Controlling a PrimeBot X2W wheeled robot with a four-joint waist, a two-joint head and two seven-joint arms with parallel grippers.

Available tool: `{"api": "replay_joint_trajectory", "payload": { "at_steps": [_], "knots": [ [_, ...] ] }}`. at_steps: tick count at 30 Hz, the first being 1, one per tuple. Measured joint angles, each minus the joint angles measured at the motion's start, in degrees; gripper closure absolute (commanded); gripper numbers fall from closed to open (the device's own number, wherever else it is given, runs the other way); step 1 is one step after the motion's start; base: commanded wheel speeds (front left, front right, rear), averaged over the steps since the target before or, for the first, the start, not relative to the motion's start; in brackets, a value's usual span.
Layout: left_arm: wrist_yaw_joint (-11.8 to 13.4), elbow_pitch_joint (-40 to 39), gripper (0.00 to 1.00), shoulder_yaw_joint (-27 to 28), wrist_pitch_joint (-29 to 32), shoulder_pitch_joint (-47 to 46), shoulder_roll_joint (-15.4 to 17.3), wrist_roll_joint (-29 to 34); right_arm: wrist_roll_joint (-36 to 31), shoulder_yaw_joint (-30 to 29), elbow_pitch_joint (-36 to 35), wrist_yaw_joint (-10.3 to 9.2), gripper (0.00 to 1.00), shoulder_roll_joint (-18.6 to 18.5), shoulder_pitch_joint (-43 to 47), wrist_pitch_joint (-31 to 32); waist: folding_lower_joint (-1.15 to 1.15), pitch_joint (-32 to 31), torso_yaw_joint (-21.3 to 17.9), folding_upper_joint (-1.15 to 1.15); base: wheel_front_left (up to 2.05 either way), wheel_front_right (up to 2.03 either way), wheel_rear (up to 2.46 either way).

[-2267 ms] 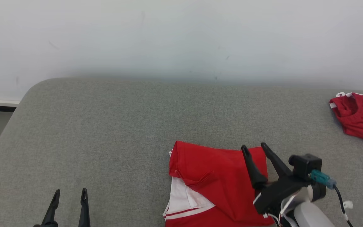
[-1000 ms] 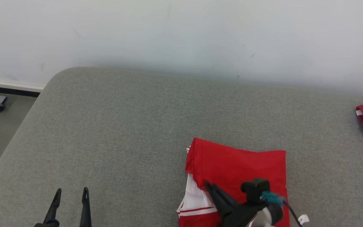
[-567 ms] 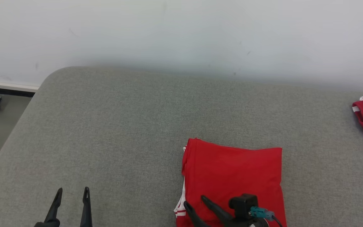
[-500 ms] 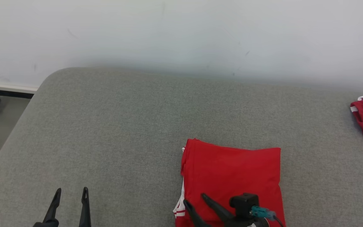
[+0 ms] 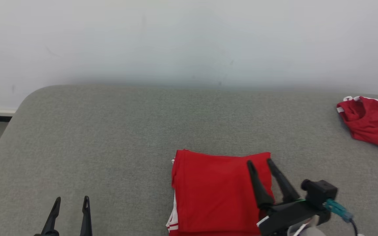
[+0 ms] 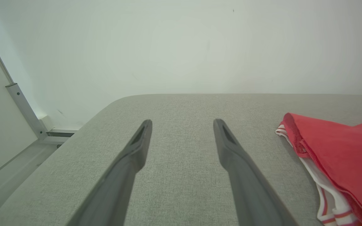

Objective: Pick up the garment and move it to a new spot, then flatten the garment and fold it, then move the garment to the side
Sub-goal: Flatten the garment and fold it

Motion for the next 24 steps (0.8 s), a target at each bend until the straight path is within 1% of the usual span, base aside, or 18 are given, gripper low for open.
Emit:
{"api": "replay_joint_trajectory", "payload": {
  "at_steps": [2, 5, 11, 18, 24],
  "knots": [
    [0.03, -0.19, 0.0, 0.03, -0.01, 0.03, 0.03, 0.07, -2.24, -3.08, -2.29, 0.0, 0.0, 0.01, 1.26, -0.19, 0.0, -0.12, -0.9, 0.0, 0.0, 0.0, 0.0],
    [0.18, -0.44, 0.0, 0.01, 0.0, 0.08, 0.09, 0.09, -4.58, -7.75, -6.14, 0.0, 0.0, 1.03, 3.7, -0.25, 0.0, -0.2, -2.25, 0.0, 0.0, 0.0, 0.0],
    [0.34, -0.6, 0.0, -0.08, 0.0, 0.06, 0.09, 0.24, -11.96, -13.61, -11.57, 0.0, 0.0, 2.18, 8.54, -0.26, 0.0, -0.18, -4.64, 0.0, 0.0, 0.0, 0.0],
    [0.48, -0.93, 0.0, -0.01, 0.0, 0.04, 0.14, 0.51, -17.25, -16.61, -15.16, 0.0, 0.0, 3.22, 13.89, -0.26, 0.0, -0.62, -5.92, 0.0, 0.0, 0.0, 0.0],
    [1.05, -1.21, 0.0, 0.1, -0.01, 0.9, 0.38, 1.21, -19.13, -17.92, -15.47, 0.0, 0.0, 4.34, 15.61, -0.26, 0.0, -1.31, -6.26, 0.0, 0.0, 0.0, 0.0]
  ]
}}
